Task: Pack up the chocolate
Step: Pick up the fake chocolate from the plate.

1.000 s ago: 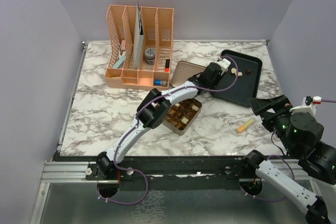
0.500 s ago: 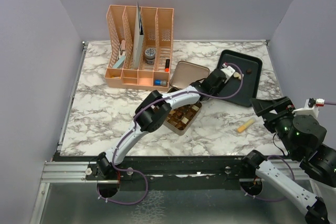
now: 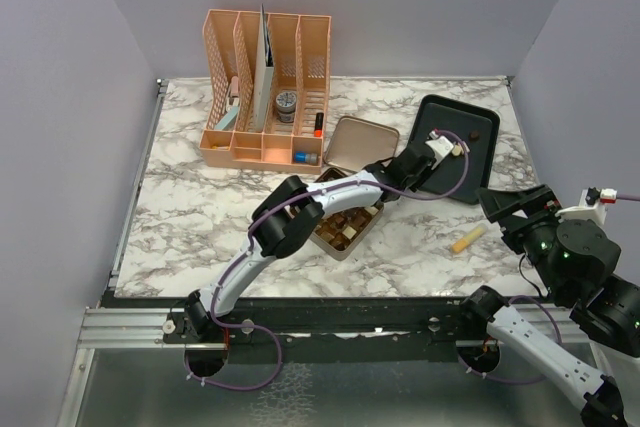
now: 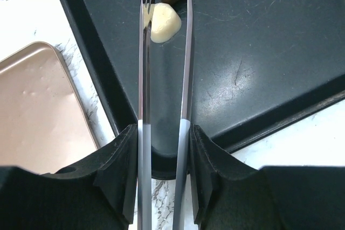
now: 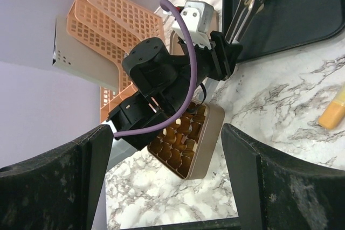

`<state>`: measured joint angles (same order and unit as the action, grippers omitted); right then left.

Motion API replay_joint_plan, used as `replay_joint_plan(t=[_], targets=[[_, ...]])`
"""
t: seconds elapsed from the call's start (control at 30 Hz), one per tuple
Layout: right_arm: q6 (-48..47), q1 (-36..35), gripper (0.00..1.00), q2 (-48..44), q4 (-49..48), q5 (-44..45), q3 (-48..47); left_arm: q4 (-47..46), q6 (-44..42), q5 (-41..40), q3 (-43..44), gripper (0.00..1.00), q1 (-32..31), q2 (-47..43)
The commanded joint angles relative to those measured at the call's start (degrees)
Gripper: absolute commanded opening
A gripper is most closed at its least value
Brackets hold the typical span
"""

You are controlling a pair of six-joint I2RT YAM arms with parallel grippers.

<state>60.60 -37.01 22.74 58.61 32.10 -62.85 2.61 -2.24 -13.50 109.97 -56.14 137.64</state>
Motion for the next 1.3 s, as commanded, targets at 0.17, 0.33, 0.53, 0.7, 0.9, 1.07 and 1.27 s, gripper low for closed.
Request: replay_joint_plan(t=[0.17, 0.33, 0.53, 0.7, 0.9, 1.07, 1.27], targets=[[0.13, 0.19, 0.86, -1.04, 0.97, 0.77, 0.10, -1.68, -0.79, -1.47, 1.60, 0.29, -0.11, -4.48], [0.17, 0.19, 0.86, -1.03, 0.77, 0.71, 0.43, -1.77, 0.44, -0.64, 1.11, 0.29, -0.11, -7.44], [-0.11, 0.19, 0.86, -0.86, 0.13, 0.53, 1.09, -0.79, 1.48, -0.28, -0.63, 0.30, 0.34, -11.91], [-0.25, 0.19, 0.86, -0.77, -0.42, -0.39, 2.26, 3.54, 7.85, -0.17, -2.86, 0.29, 2.38, -16.36], [-0.04, 0.19, 0.86, -0.80, -0.22, -1.38, 3.83, 9.08, 14.85, 1.45, -10.44, 0.30, 4.92, -24.28], [0.05, 0.19, 0.86, -0.58, 0.17, -1.09, 4.70, 15.96, 17.29, 2.10, -17.17, 0.29, 6.32, -32.54], [0.22, 0.19, 0.86, 0.09, 1.14, -1.48, 5.99, 26.95, 19.77, 1.35, -25.09, 0.29, 6.66, -43.71]])
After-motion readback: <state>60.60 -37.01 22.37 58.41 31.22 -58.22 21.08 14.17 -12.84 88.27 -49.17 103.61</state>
